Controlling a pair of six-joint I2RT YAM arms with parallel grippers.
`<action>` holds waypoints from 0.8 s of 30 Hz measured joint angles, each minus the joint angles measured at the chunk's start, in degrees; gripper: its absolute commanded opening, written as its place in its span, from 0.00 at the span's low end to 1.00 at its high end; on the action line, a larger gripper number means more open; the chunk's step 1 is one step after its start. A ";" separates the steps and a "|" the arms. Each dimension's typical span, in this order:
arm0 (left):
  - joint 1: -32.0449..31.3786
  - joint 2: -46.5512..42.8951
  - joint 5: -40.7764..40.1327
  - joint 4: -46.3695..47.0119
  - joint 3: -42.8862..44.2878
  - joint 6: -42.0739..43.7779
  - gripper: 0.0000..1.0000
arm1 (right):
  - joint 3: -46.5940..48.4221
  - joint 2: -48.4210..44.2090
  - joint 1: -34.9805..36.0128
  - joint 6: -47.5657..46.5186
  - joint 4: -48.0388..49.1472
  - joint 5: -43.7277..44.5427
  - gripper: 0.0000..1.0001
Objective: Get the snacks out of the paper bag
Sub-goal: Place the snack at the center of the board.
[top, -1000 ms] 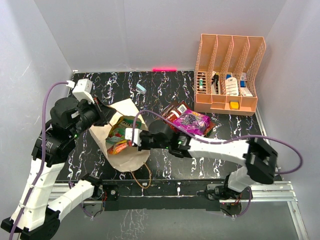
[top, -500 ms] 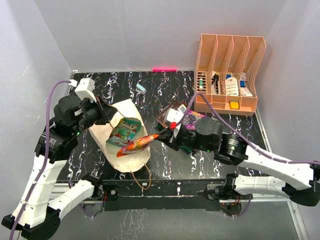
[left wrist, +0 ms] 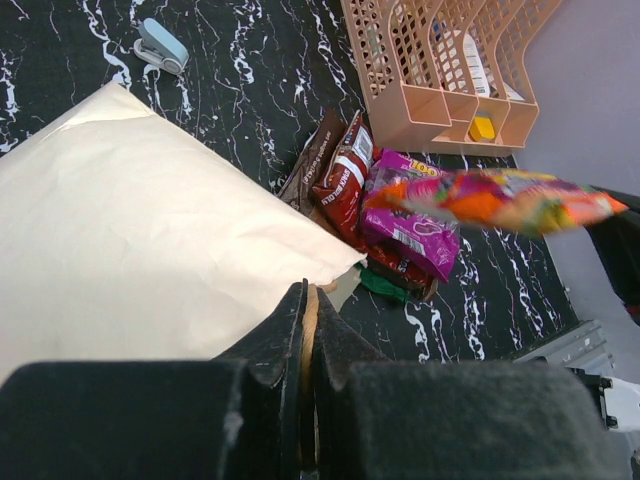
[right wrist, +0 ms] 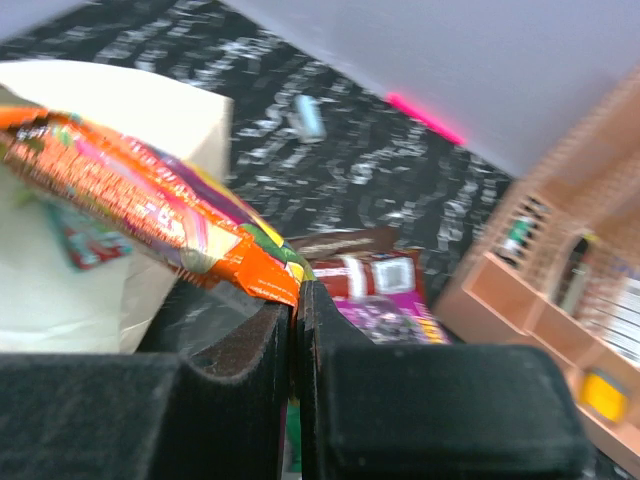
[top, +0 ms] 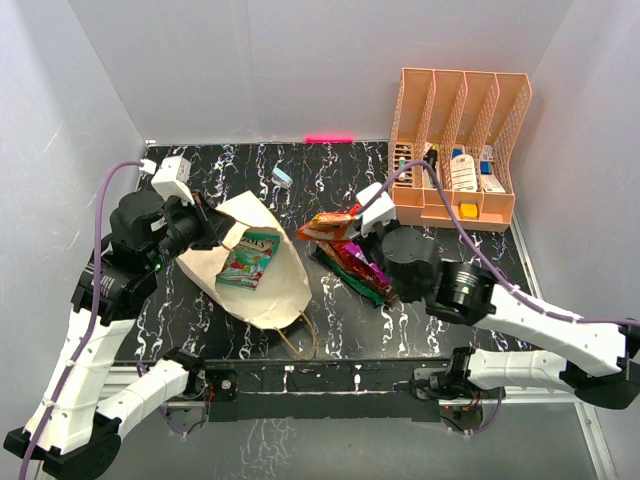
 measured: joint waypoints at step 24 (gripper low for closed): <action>0.00 -0.35 -0.09 -0.50 0.02 0.00 0.00 | -11.34 21.03 -19.08 -17.88 9.25 3.98 0.07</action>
